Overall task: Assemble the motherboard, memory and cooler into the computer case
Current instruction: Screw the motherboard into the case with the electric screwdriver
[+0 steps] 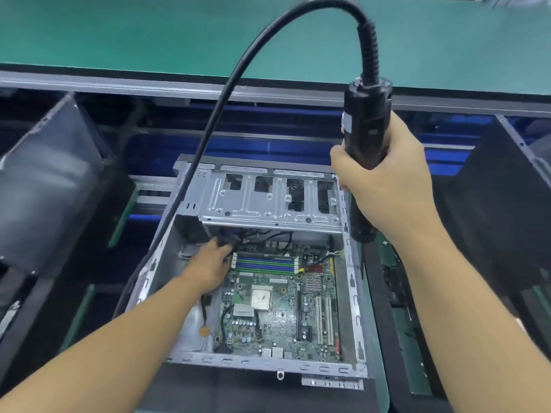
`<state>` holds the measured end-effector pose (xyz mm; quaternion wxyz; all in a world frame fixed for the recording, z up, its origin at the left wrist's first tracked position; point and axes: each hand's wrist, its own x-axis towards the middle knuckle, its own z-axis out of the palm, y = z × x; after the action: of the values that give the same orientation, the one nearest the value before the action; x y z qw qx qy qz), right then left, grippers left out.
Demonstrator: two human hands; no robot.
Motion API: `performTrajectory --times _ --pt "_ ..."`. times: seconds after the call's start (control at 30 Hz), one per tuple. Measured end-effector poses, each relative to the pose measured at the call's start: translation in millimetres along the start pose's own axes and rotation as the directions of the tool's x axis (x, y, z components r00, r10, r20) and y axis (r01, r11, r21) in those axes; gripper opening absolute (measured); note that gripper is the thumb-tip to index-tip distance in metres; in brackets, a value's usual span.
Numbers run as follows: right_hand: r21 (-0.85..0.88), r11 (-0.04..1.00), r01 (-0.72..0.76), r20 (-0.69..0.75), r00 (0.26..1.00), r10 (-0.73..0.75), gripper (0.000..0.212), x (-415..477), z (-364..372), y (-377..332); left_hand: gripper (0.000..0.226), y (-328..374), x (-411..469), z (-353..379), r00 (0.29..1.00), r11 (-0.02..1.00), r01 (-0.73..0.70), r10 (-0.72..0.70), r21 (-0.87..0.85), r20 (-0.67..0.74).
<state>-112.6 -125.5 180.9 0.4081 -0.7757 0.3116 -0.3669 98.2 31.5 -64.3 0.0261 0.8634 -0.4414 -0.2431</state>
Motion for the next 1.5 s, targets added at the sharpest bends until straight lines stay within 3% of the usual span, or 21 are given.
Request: performTrajectory --times 0.17,0.4,0.53,0.67,0.73,0.9,1.13,1.23,1.4,1.5 --pt "-0.072 0.997 -0.023 -0.031 0.999 0.021 0.016 1 10 -1 0.058 -1 0 -2 0.994 0.985 0.017 -0.036 0.174 0.106" --pt "-0.146 0.989 -0.028 -0.037 0.999 0.023 0.014 0 15 -21 0.057 6 -3 -13 0.967 0.979 0.151 -0.175 0.141 0.184" --pt "-0.170 0.986 0.006 -0.027 1.000 -0.011 0.024 -2 24 -39 0.039 0 -12 -25 0.983 0.966 0.159 -0.174 0.204 0.053" --pt "-0.133 0.991 0.031 -0.024 0.999 -0.034 0.030 4 35 -55 0.021 4 -24 -32 0.943 0.987 0.134 -0.156 0.094 0.293" --pt "-0.077 0.996 0.033 -0.026 0.999 -0.035 0.032 5 41 -59 0.027 6 -28 -32 0.926 0.990 0.107 -0.134 0.096 0.353" --pt "-0.013 1.000 -0.002 -0.077 0.997 0.001 0.029 2 58 -53 0.031 4 -25 -17 0.940 0.995 0.104 -0.100 0.006 0.327" --pt "0.034 0.998 -0.056 -0.061 0.996 0.058 0.027 11 66 -23 0.026 0 -13 -9 0.984 1.000 0.008 -0.003 -0.026 0.176" --pt "0.057 0.998 -0.038 -0.042 0.998 0.041 0.026 21 64 -11 0.029 -3 -14 -10 0.976 0.998 -0.046 0.037 0.040 0.214" --pt "0.121 0.992 -0.029 0.003 1.000 0.029 0.025 31 61 8 0.051 -2 -28 -5 0.965 0.926 -0.182 0.102 0.332 0.243" --pt "0.165 0.985 -0.038 0.019 0.999 0.035 0.024 36 60 17 0.061 -6 -34 -8 0.969 0.940 -0.169 0.103 0.297 0.227"
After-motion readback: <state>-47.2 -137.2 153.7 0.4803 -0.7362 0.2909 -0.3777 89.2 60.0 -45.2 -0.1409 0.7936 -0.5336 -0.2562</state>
